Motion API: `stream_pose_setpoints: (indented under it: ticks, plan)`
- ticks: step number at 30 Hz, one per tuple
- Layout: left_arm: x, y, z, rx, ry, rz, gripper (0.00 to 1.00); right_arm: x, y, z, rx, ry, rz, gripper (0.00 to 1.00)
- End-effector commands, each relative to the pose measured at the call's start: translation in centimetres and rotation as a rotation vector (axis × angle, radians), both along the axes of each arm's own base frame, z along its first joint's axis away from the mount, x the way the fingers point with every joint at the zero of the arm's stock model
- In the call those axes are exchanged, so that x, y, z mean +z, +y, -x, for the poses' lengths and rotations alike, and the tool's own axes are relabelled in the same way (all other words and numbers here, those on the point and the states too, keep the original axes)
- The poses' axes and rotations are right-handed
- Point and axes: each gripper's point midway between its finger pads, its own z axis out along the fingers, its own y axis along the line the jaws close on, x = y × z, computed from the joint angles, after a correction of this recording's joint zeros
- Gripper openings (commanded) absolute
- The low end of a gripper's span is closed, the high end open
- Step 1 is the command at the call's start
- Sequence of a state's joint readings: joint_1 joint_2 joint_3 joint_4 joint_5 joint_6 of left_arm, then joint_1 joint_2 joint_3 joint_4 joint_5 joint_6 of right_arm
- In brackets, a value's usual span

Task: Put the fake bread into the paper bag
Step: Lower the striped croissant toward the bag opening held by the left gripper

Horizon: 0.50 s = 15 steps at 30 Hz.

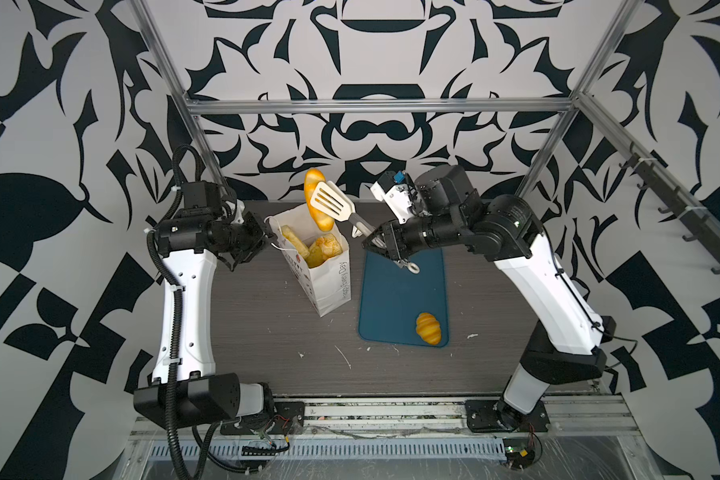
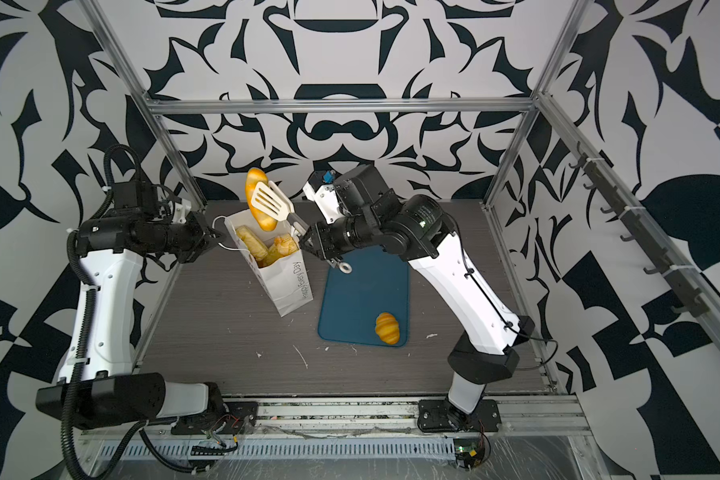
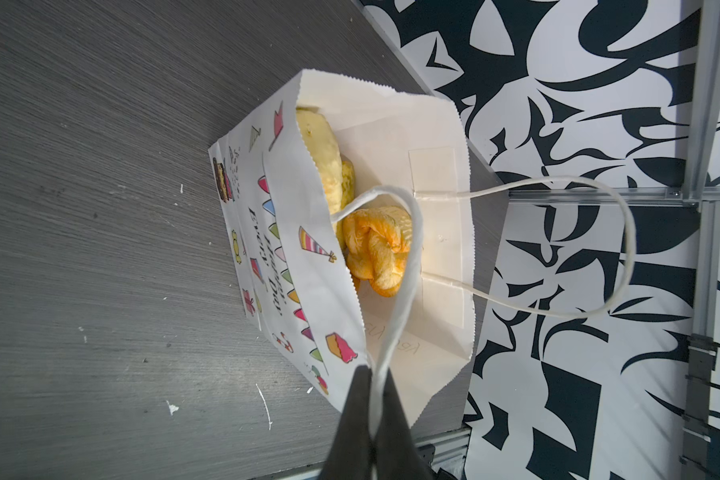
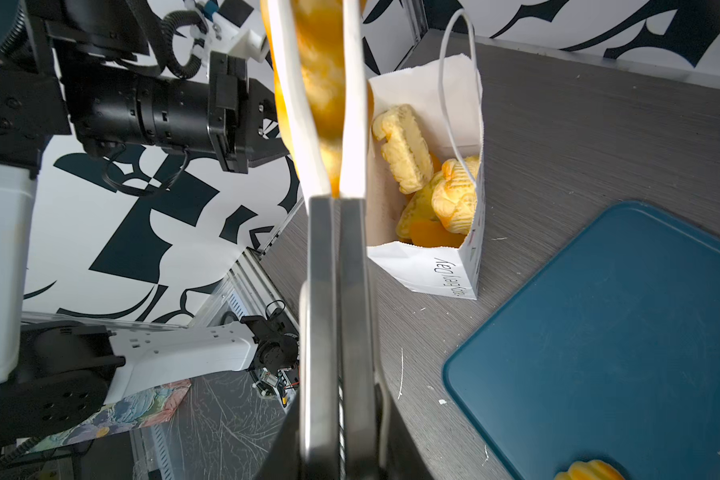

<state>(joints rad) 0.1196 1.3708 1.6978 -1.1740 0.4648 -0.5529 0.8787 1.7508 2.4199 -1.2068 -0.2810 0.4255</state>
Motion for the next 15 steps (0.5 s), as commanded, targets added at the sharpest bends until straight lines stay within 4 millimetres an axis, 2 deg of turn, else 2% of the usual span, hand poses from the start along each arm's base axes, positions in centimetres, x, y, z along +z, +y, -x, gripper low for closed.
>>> stream_pose_setpoints:
  ticks: [1, 15]
  plan:
    - [0.5, -0.1, 1.0, 0.002, 0.012, 0.009, 0.0, 3.0, 0.3, 0.2, 0.014, -0.088, -0.071, 0.21]
    - [0.6, -0.1, 1.0, 0.002, 0.009, 0.006, 0.0, 1.4, 2.9, -1.5, 0.013, -0.055, -0.059, 0.21]
